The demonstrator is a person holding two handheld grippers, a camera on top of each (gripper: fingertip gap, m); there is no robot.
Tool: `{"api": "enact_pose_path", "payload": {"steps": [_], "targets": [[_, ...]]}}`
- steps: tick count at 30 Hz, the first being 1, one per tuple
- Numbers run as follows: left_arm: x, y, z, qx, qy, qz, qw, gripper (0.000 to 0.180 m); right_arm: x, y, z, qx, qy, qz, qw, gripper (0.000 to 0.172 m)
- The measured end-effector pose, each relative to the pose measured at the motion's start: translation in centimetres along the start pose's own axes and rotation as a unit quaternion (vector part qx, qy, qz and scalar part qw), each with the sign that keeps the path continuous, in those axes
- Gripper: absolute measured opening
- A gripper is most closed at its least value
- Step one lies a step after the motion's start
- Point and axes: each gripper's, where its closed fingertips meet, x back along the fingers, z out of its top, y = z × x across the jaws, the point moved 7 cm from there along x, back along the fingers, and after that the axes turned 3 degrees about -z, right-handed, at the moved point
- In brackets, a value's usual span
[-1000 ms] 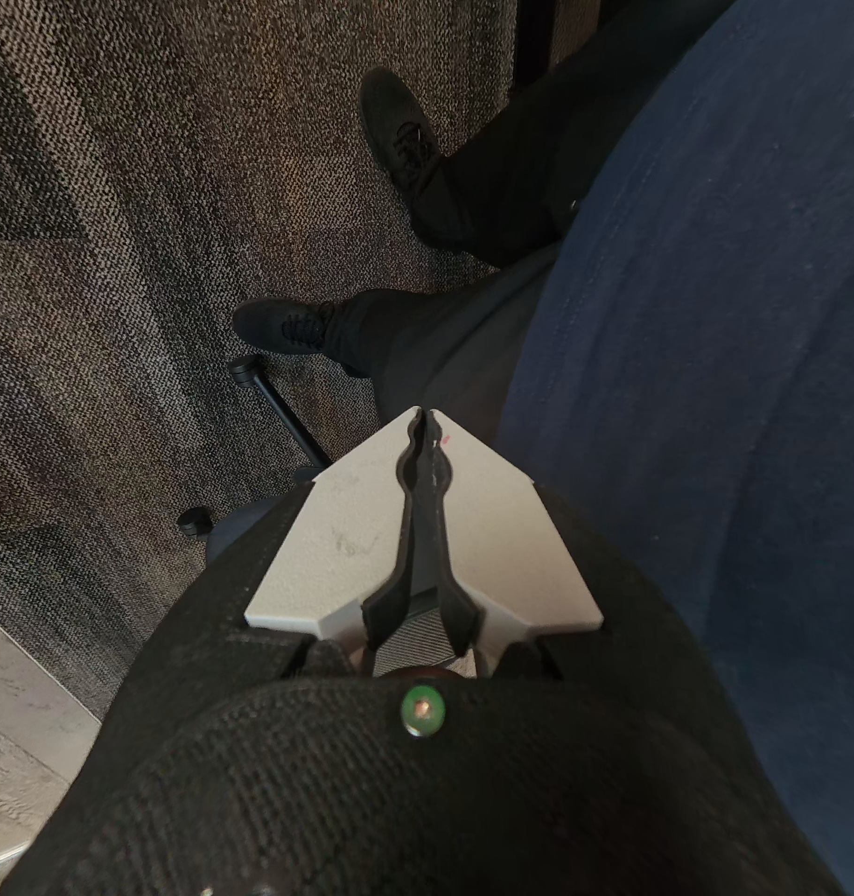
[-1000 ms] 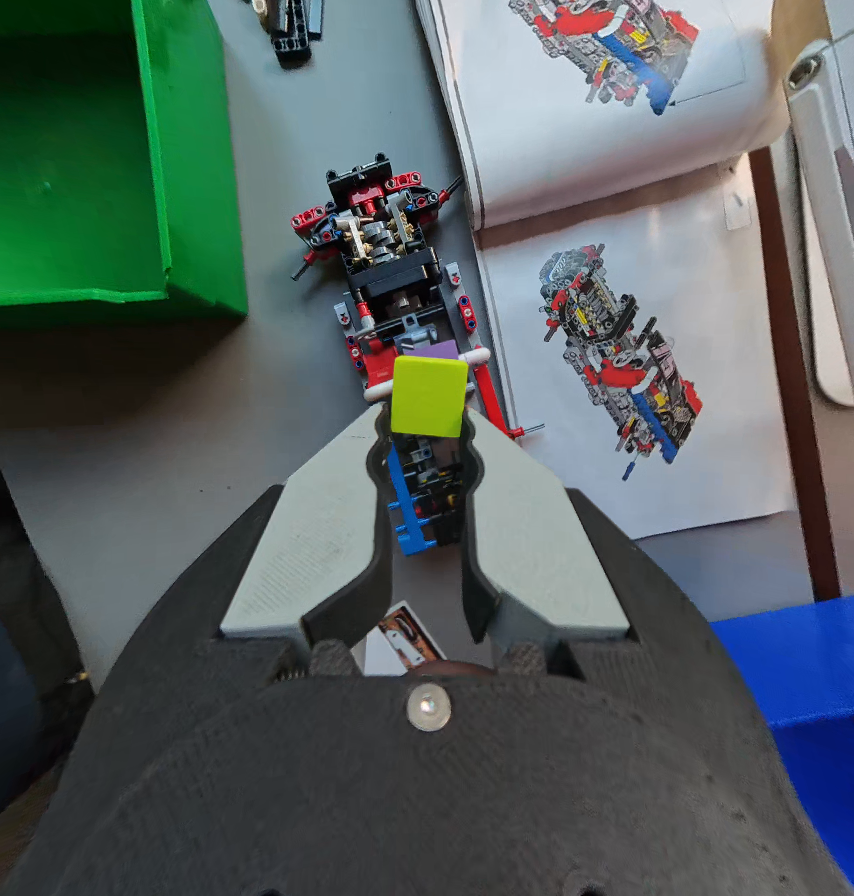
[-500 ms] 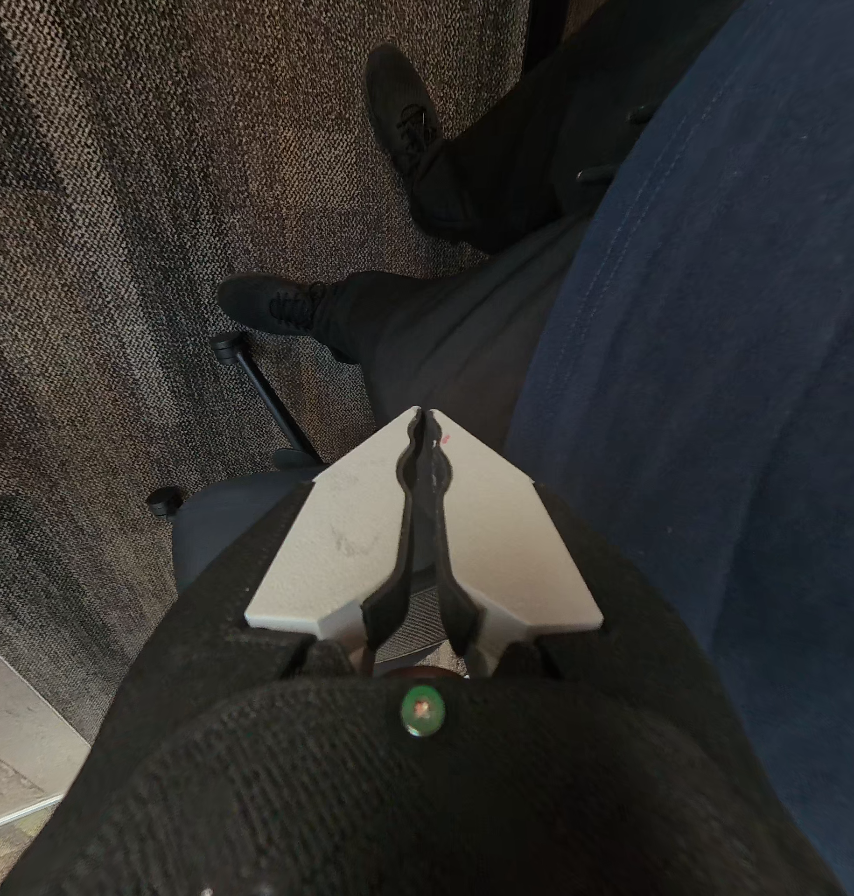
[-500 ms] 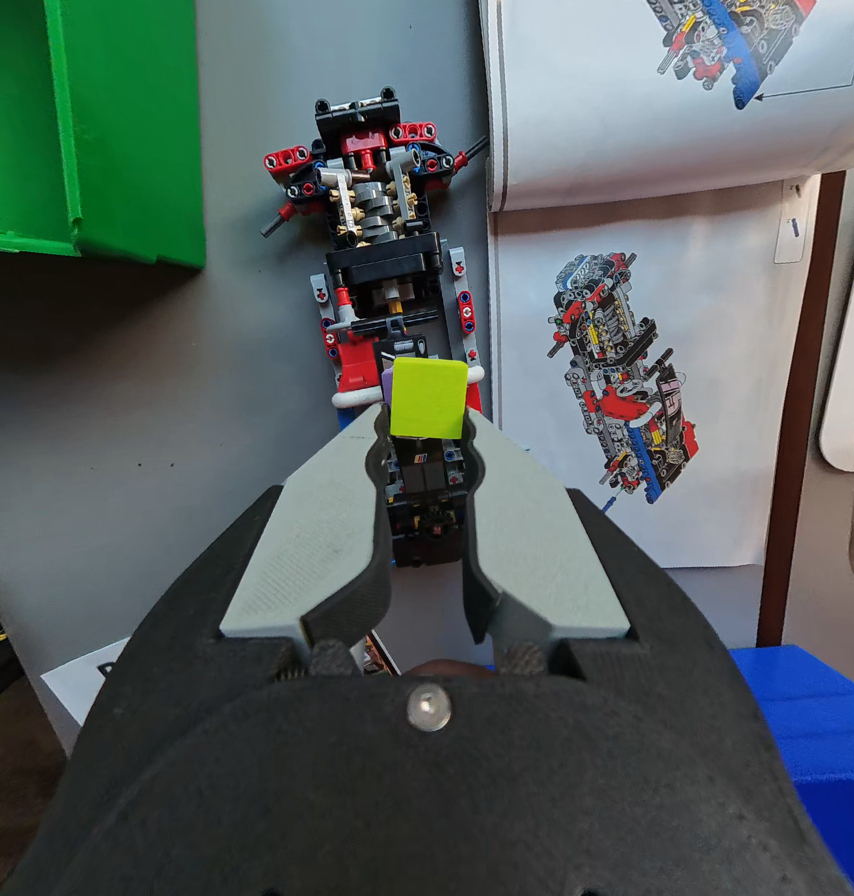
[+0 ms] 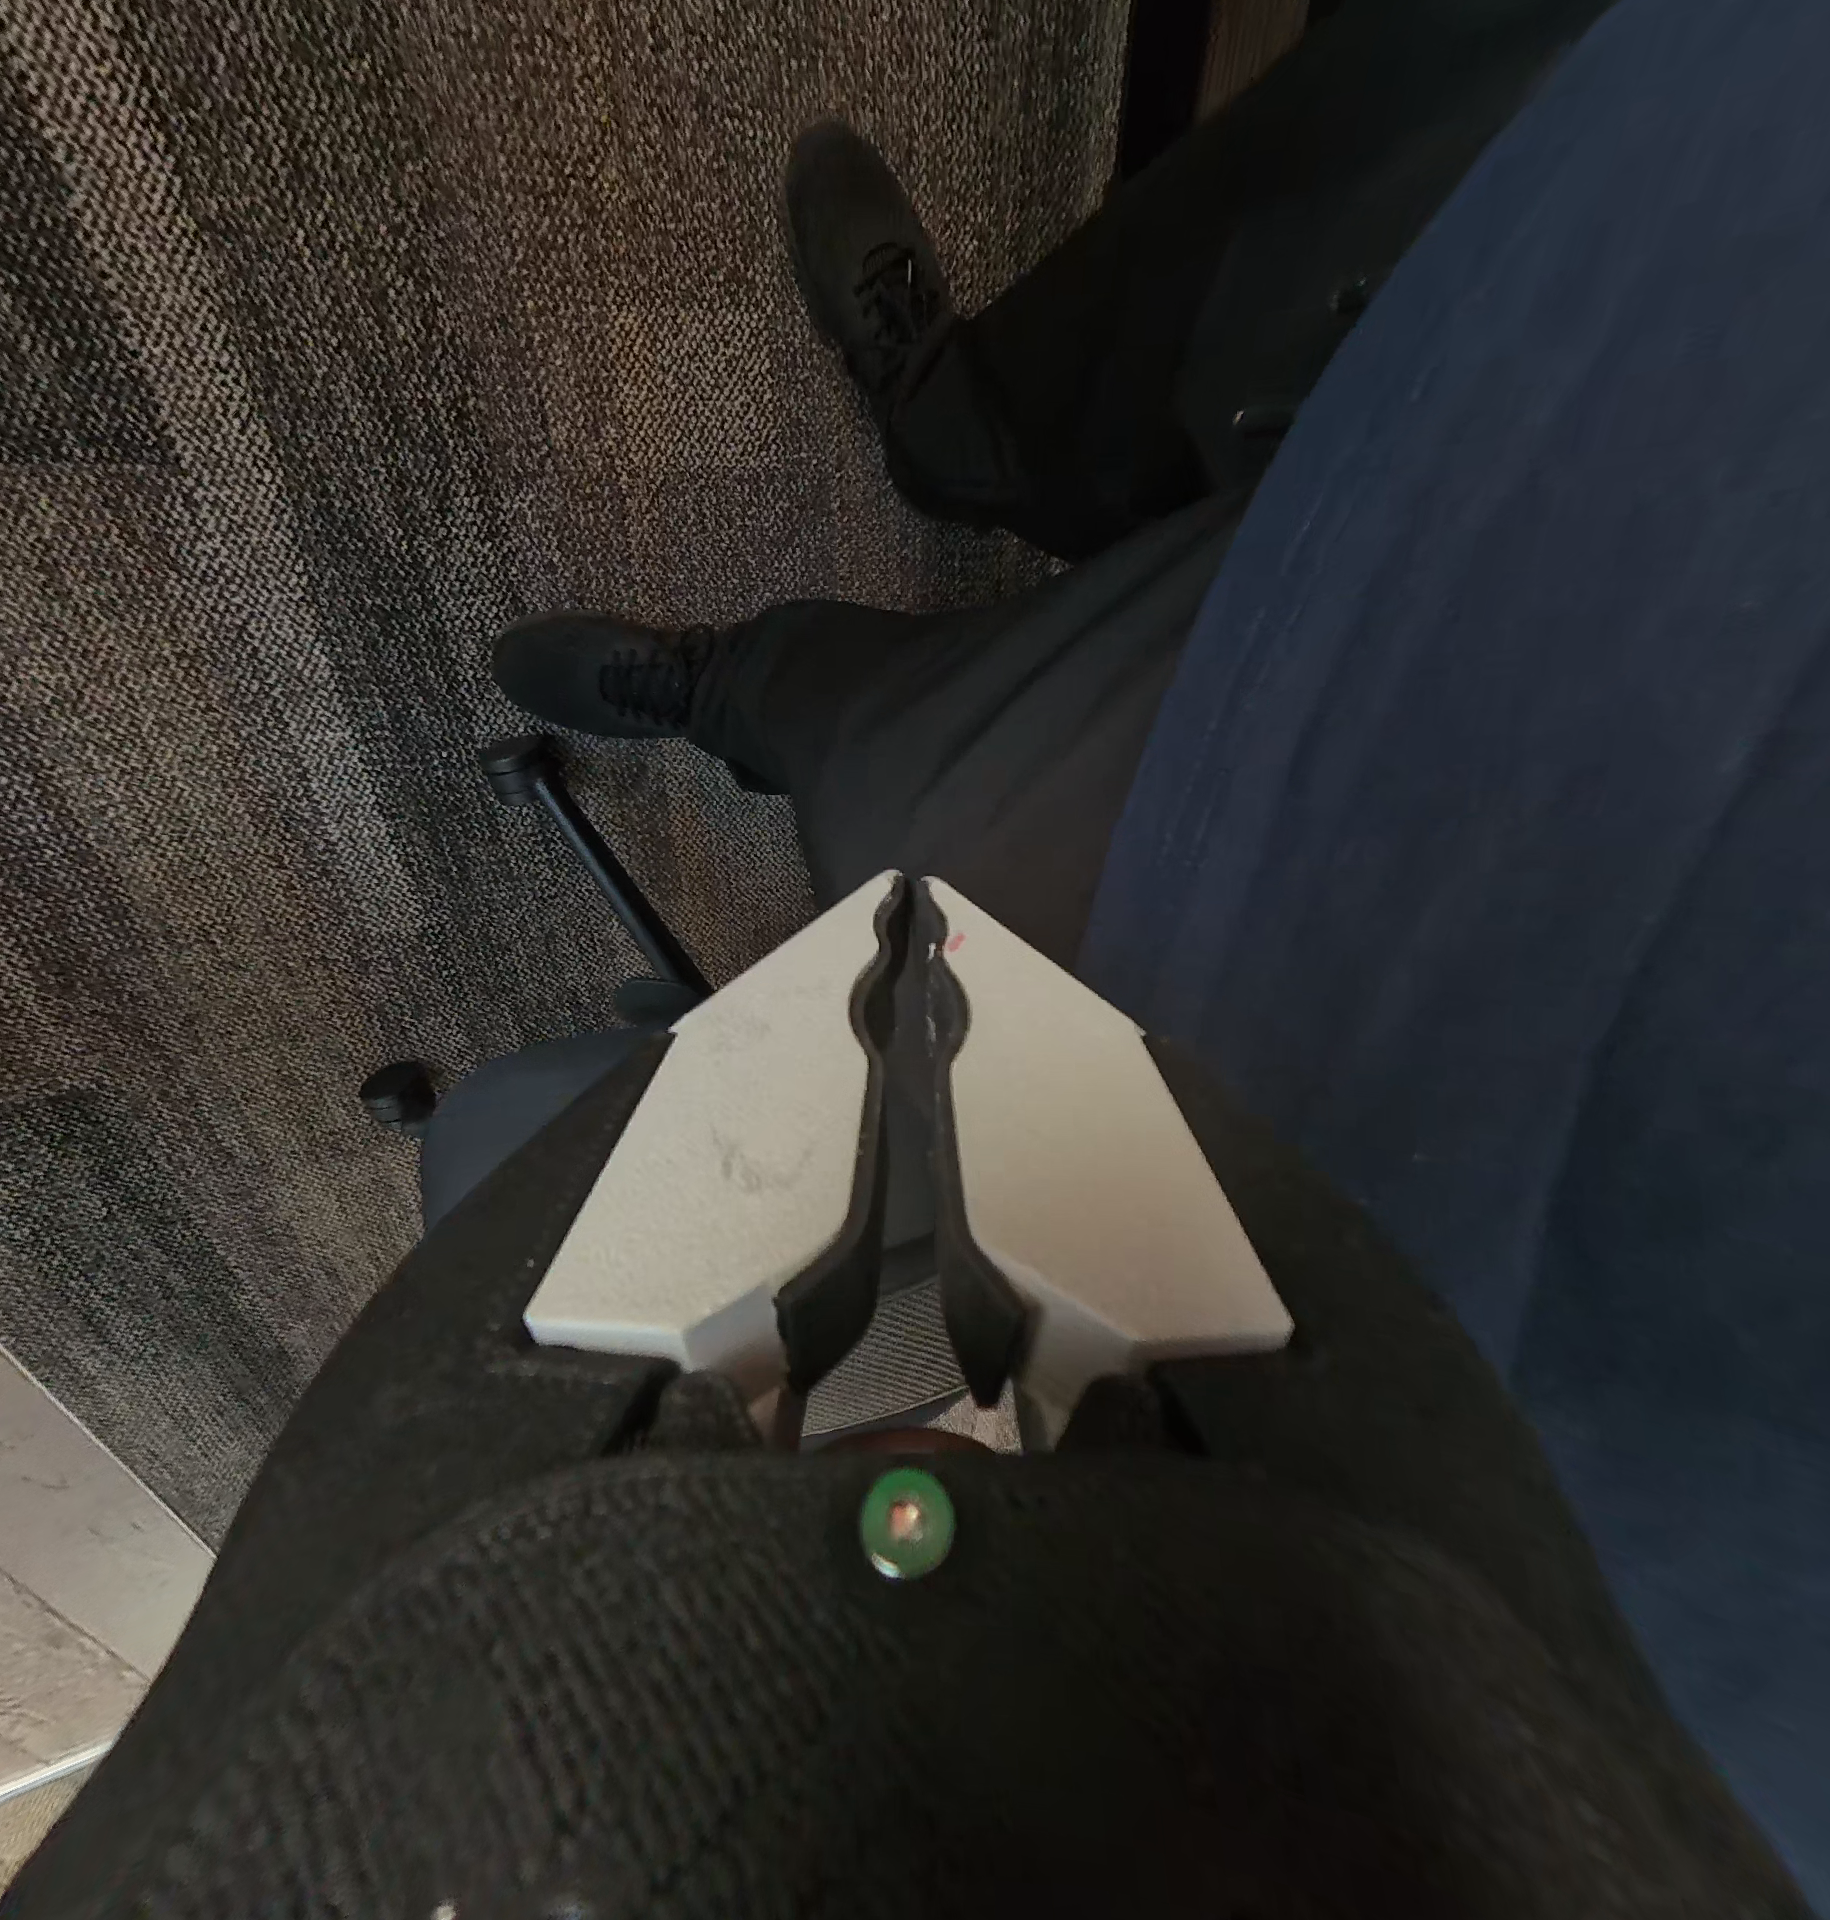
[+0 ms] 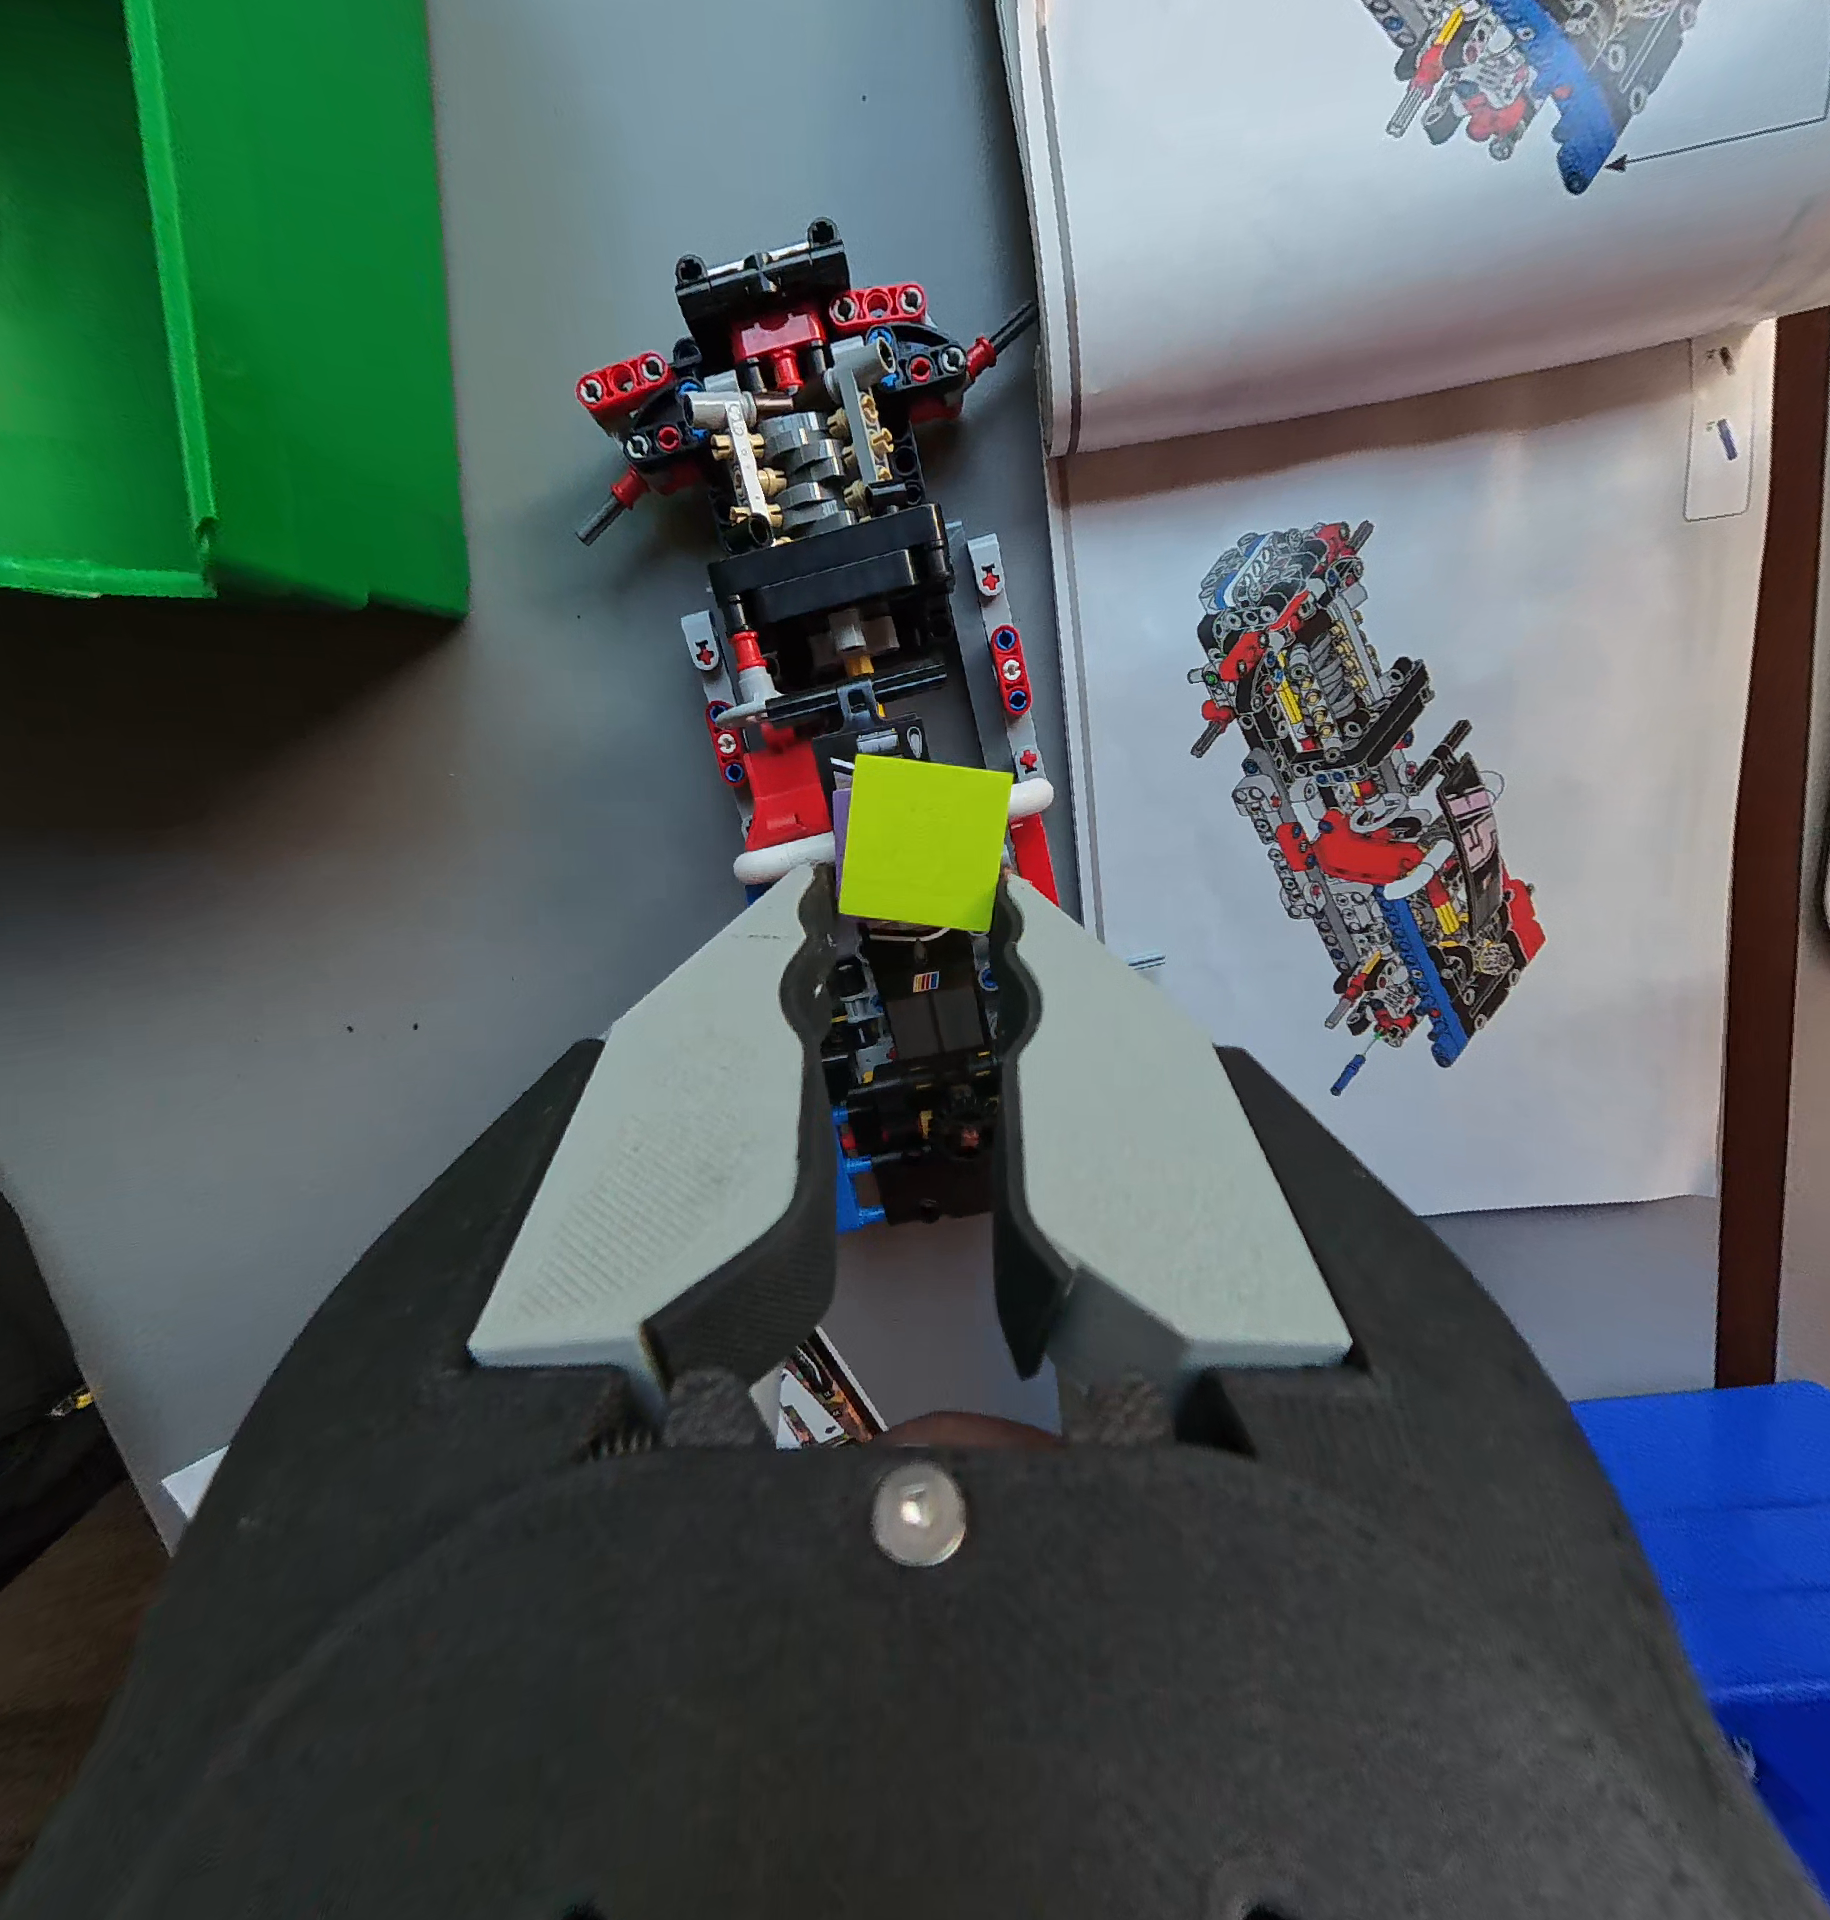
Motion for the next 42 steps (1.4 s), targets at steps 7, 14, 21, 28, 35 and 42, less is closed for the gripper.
{"api": "enact_pose_path", "payload": {"steps": [7, 14, 21, 28, 35, 42], "targets": [[-0.1, -0.2, -0.4, 0.004, -0.002, -0.001, 1.000, 0.000, 0.3, -0.1, 0.1, 0.002, 0.002, 0.000, 1.000, 0.025], [-0.3, 0.0, -0.2, 0.000, -0.003, -0.005, 1.000, 0.000, -0.2, -0.3, -0.3, -0.004, -0.005, 0.003, 1.000, 0.032], [0.0, -0.5, -0.1, 0.001, -0.003, -0.002, 1.000, 0.000, 2.3, -0.6, -1.1, -0.039, 0.039, -0.031, 0.998, 0.040], [-0.3, -0.7, 0.2, 0.001, -0.003, -0.006, 1.000, 0.000, 5.3, -5.2, -8.5, -0.088, 0.088, -0.041, 0.991, 0.035], [-0.5, -0.6, 1.0, -0.028, -0.019, -0.007, 0.999, 0.000, 1.6, -9.8, -15.9, -0.065, -0.024, -0.009, 0.998, 0.039], [0.1, -0.9, 1.9, -0.037, -0.018, -0.002, 0.999, 0.000, -1.5, -10.9, -18.1, -0.036, -0.092, 0.000, 0.995, 0.034]]}}
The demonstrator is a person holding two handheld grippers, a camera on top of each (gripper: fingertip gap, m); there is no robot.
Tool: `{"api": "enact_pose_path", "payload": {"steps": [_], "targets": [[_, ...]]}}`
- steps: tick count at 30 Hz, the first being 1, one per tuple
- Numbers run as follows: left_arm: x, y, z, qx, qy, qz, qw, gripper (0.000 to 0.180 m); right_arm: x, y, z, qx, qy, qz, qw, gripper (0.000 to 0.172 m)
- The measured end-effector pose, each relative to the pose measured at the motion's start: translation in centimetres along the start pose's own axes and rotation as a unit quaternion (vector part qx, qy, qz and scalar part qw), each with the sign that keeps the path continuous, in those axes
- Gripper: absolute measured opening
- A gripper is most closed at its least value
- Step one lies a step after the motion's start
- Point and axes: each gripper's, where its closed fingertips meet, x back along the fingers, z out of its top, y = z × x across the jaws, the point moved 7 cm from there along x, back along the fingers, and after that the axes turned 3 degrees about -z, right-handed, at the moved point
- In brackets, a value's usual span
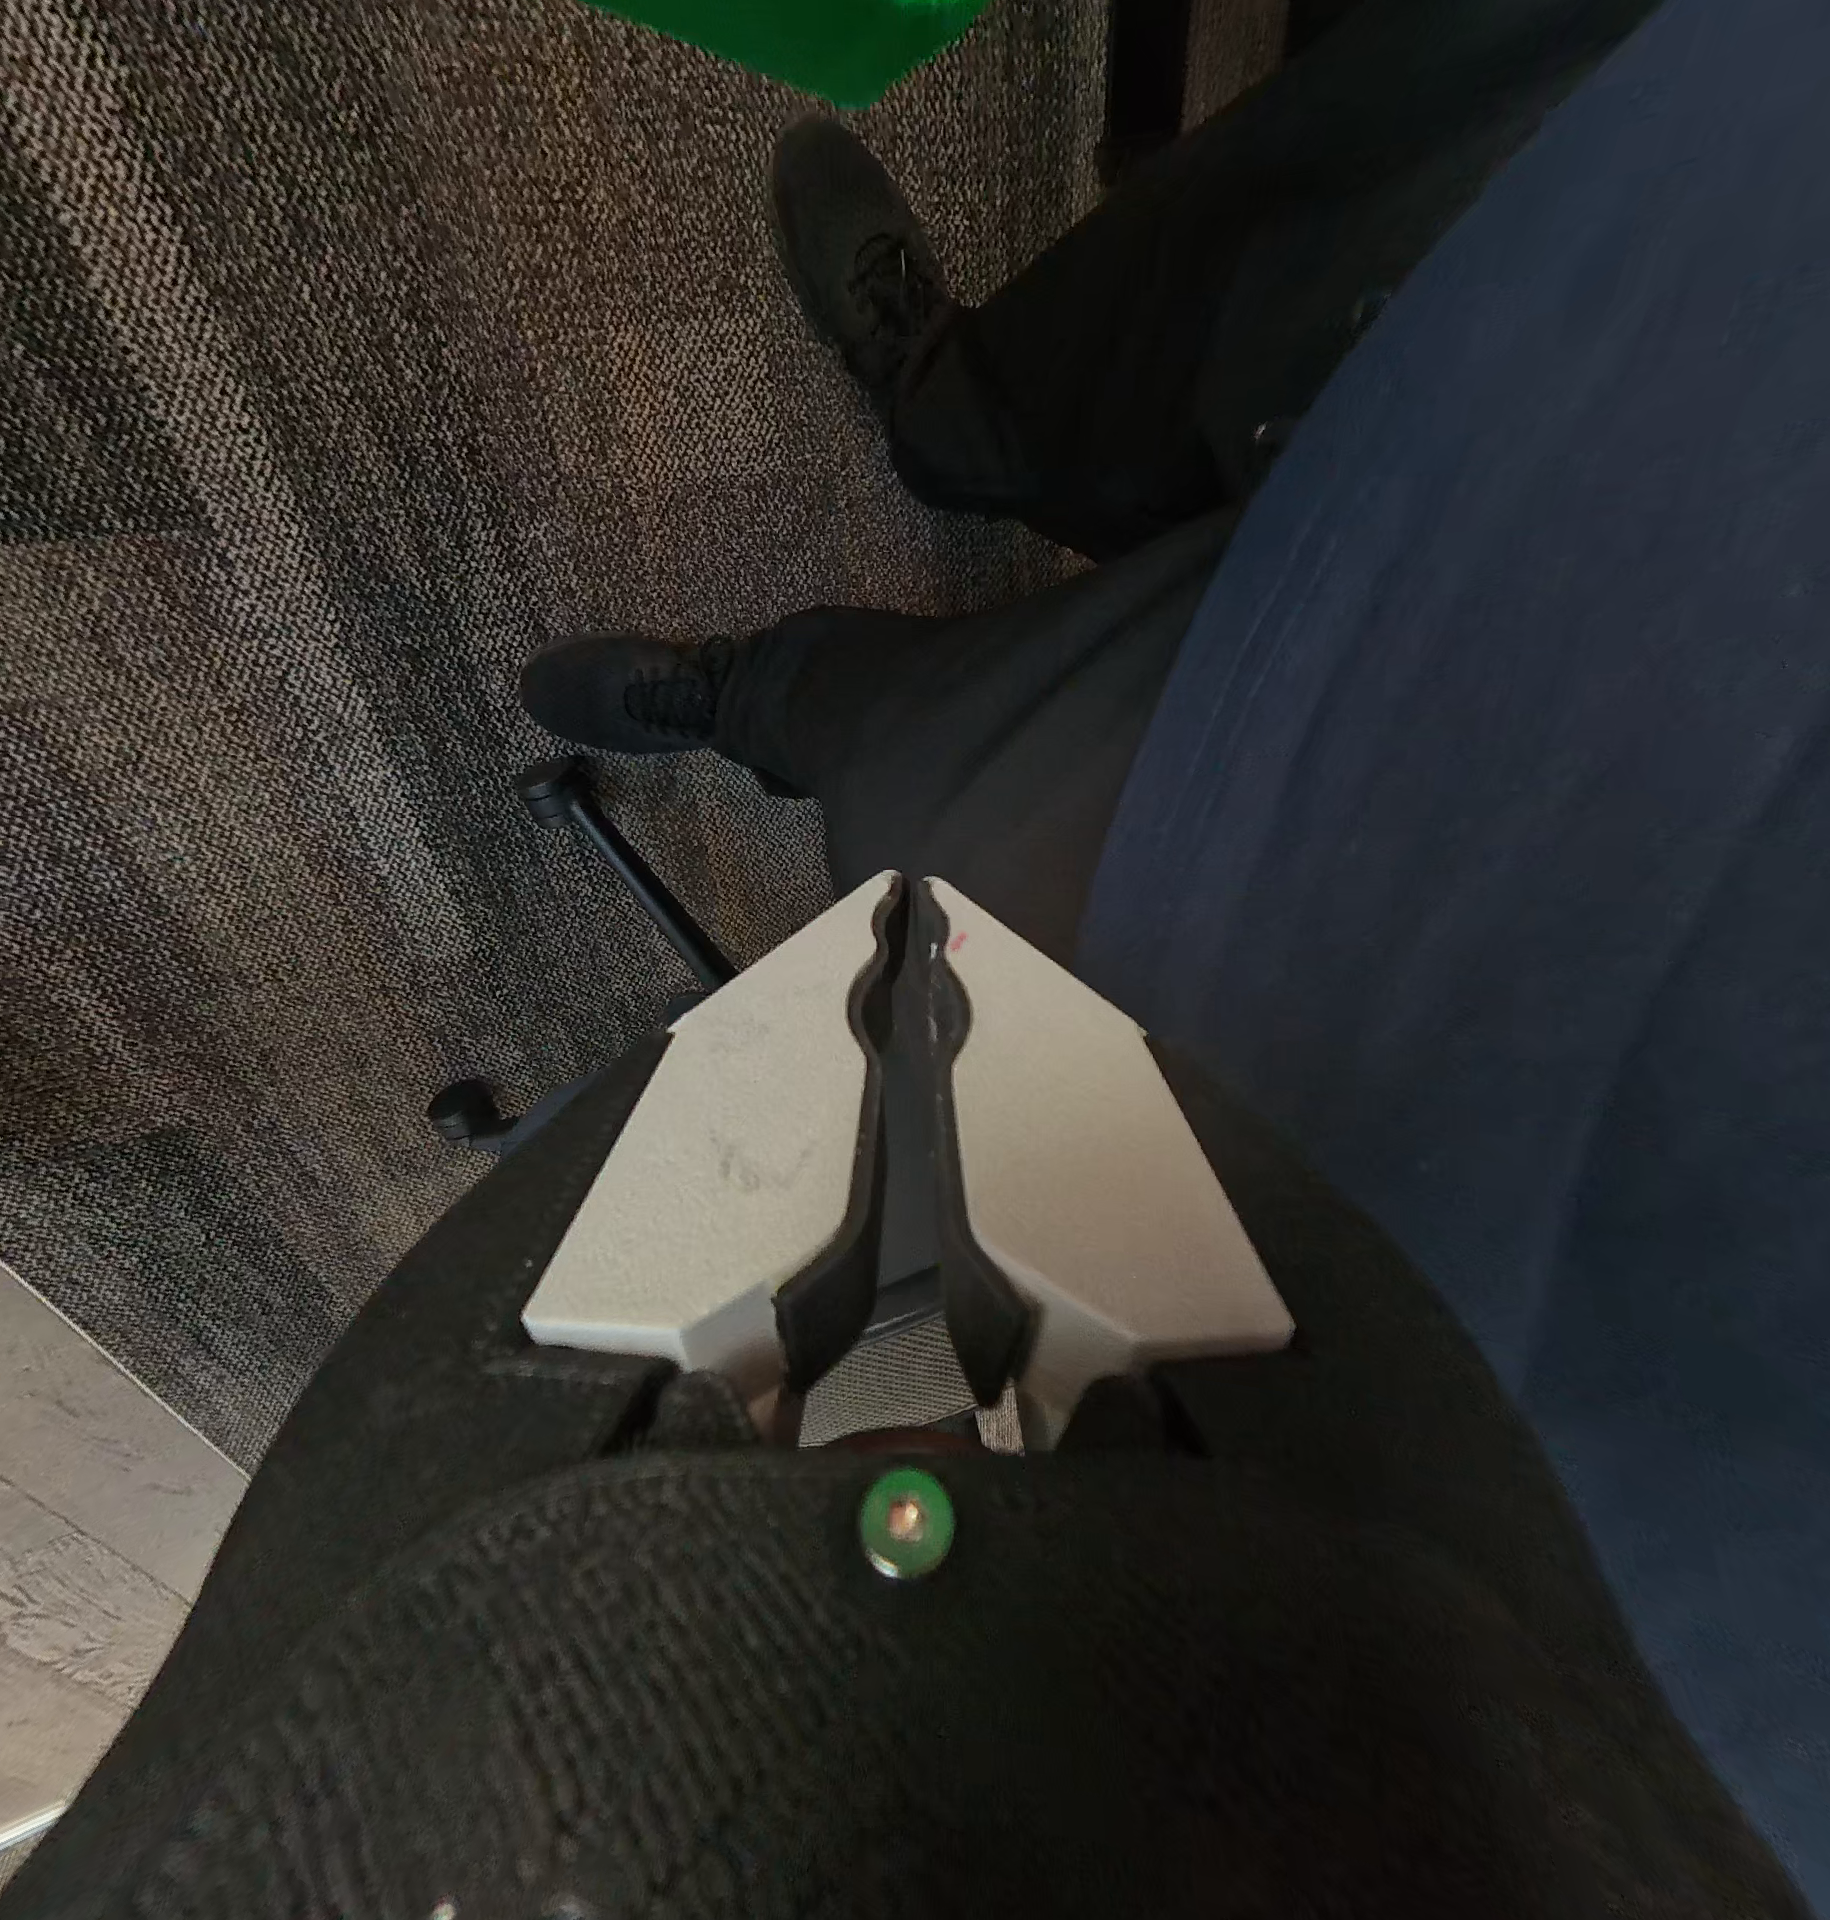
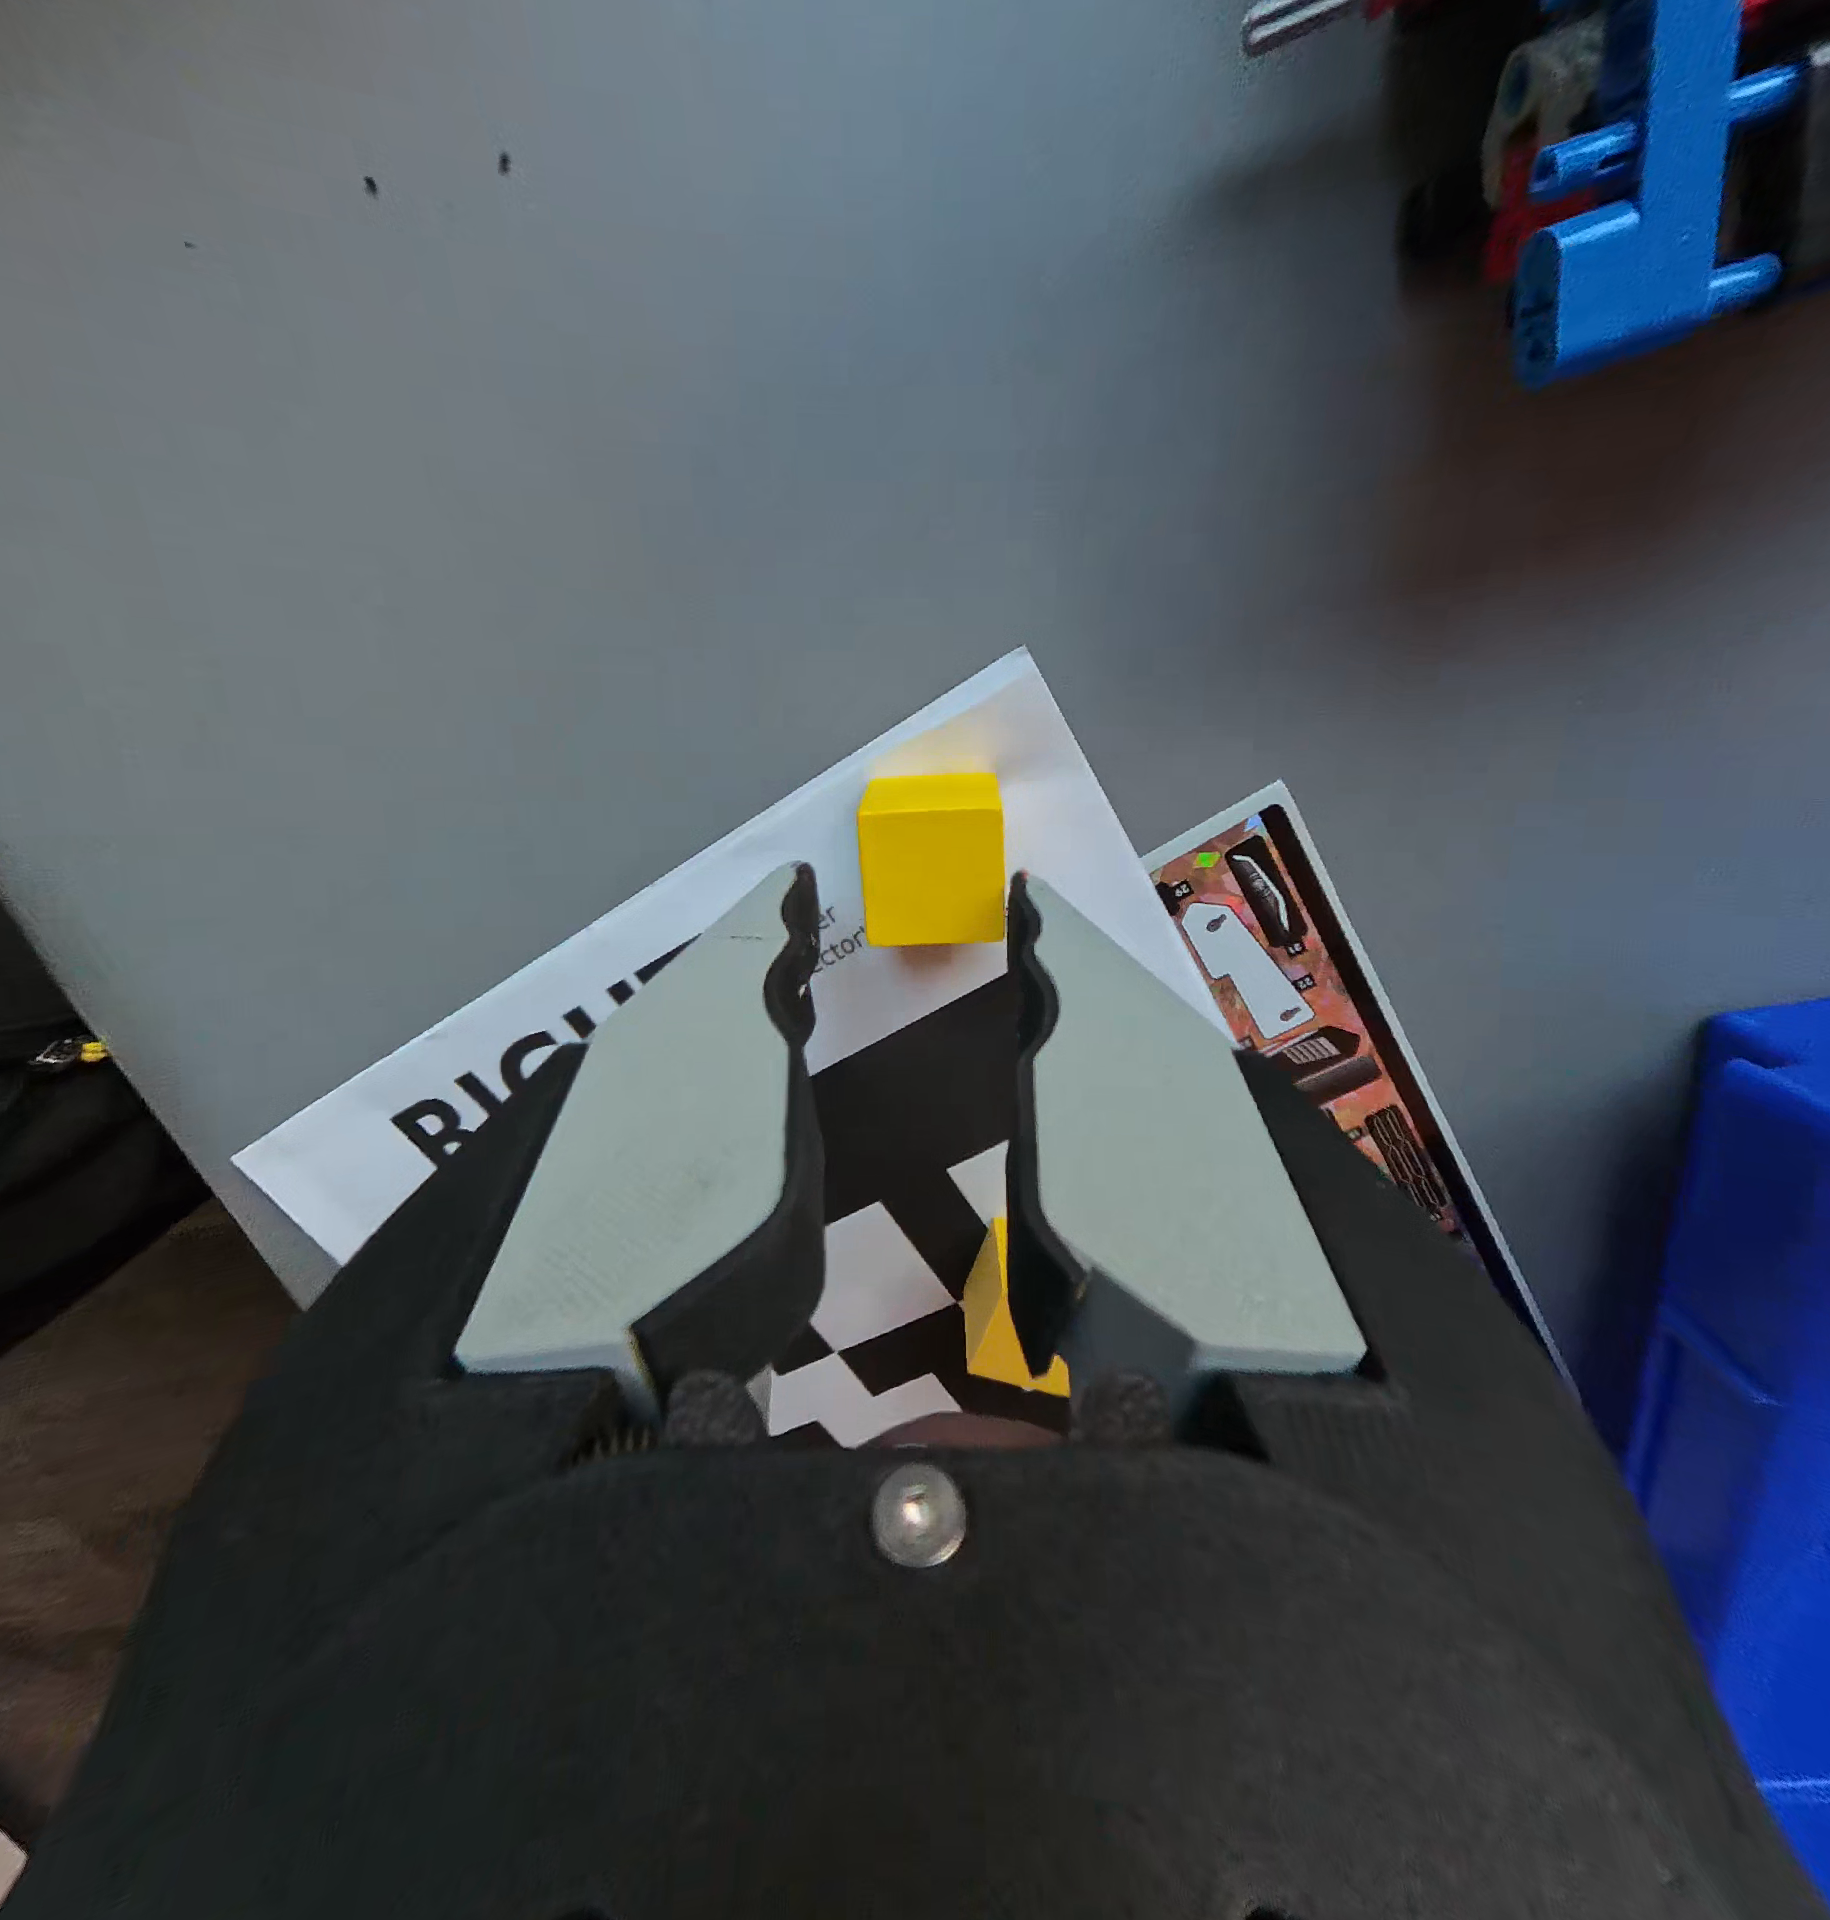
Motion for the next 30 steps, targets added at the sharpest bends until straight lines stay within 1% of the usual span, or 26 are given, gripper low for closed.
{"api": "enact_pose_path", "payload": {"steps": [1, 3, 5, 8, 10, 14, 18, 20, 23, 26, 30], "targets": [[0.0, 0.0, 0.0, 0.000, -0.002, 0.000, 1.000, 0.000, -0.2, 0.0, 0.0, 0.000, -0.002, 0.000, 1.000, 0.033], [0.0, -0.1, -0.2, -0.001, -0.004, 0.003, 1.000, 0.000, -0.5, 0.2, 0.0, 0.001, -0.006, 0.002, 1.000, 0.026], [0.0, -0.1, -0.5, 0.002, -0.003, 0.002, 1.000, 0.000, -0.2, 0.4, 0.3, 0.004, -0.004, 0.010, 1.000, 0.025], [-0.1, 0.0, -0.9, 0.009, -0.002, 0.001, 1.000, 0.000, 1.5, 1.5, 2.0, -0.003, 0.035, 0.001, 0.999, 0.025], [-0.2, 0.0, -1.2, 0.012, -0.002, 0.001, 1.000, 0.000, 3.3, 2.7, 4.1, -0.018, 0.073, -0.005, 0.997, 0.025], [-0.3, 0.0, -1.5, 0.015, -0.002, 0.000, 1.000, 0.000, 7.3, 5.7, 9.6, -0.037, 0.141, -0.012, 0.989, 0.025], [-0.3, 0.0, -1.4, 0.019, 0.004, 0.001, 1.000, 0.000, 9.7, 8.0, 14.6, -0.031, 0.158, -0.014, 0.987, 0.025], [-0.3, 0.0, -1.3, 0.022, 0.009, 0.001, 1.000, 0.000, 10.1, 8.8, 16.4, -0.025, 0.150, -0.016, 0.988, 0.025], [-0.3, 0.0, -1.5, 0.029, 0.014, 0.001, 0.999, 0.000, 9.8, 9.6, 18.2, -0.016, 0.132, -0.014, 0.991, 0.025], [-0.4, 0.1, -2.0, 0.037, 0.016, 0.000, 0.999, 0.000, 9.4, 9.9, 19.3, -0.009, 0.124, -0.014, 0.992, 0.025], [-0.7, 0.2, -2.7, 0.046, 0.014, -0.002, 0.999, 0.000, 8.6, 9.8, 19.8, -0.006, 0.115, -0.009, 0.993, 0.025]]}}
